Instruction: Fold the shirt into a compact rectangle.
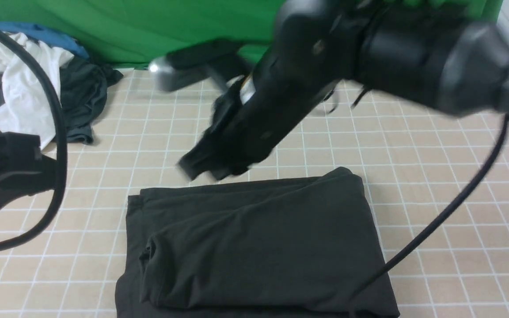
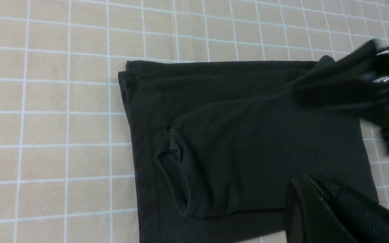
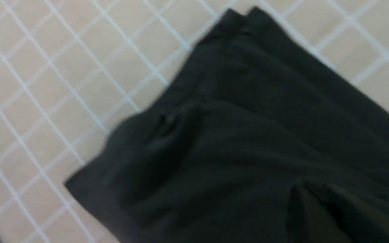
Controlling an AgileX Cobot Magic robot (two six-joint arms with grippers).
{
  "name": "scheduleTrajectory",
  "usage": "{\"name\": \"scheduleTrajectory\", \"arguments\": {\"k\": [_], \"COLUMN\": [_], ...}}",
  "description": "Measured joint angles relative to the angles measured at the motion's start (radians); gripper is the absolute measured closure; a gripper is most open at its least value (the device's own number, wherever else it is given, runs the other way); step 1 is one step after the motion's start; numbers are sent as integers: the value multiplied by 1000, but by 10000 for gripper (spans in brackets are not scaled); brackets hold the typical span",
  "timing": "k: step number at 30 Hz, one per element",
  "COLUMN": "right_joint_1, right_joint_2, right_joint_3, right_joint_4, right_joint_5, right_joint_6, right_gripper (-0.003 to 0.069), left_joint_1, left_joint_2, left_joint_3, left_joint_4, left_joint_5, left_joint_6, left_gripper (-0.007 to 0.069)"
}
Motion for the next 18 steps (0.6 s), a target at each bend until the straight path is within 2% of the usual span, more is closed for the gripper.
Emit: {"name": "scheduleTrajectory", "arguments": {"k": [2,8,13,18], "right_joint_1": [-54,-152,-168,-168], "right_joint_2": [-56,-178,-256,-267], "right_joint_3": [2,127,330,549], "right_joint_4": [-72,-122,-110,9], "right_joint_5": [103,226,183,33], "right_joint_6": [-8,-35,-34,-49], "right_gripper": [622,624,624,624], "left_joint_1": [0,0,0,0], "left_joint_2": [4,91,249,428], "left_joint_3": [30,120,155,161], "left_joint_4": [-29,-171,-257,-278], "left_joint_5": [-22,-110,-181,-244], "left_joint_6": [-13,21,67,90], "left_gripper": [612,612,612,612]}}
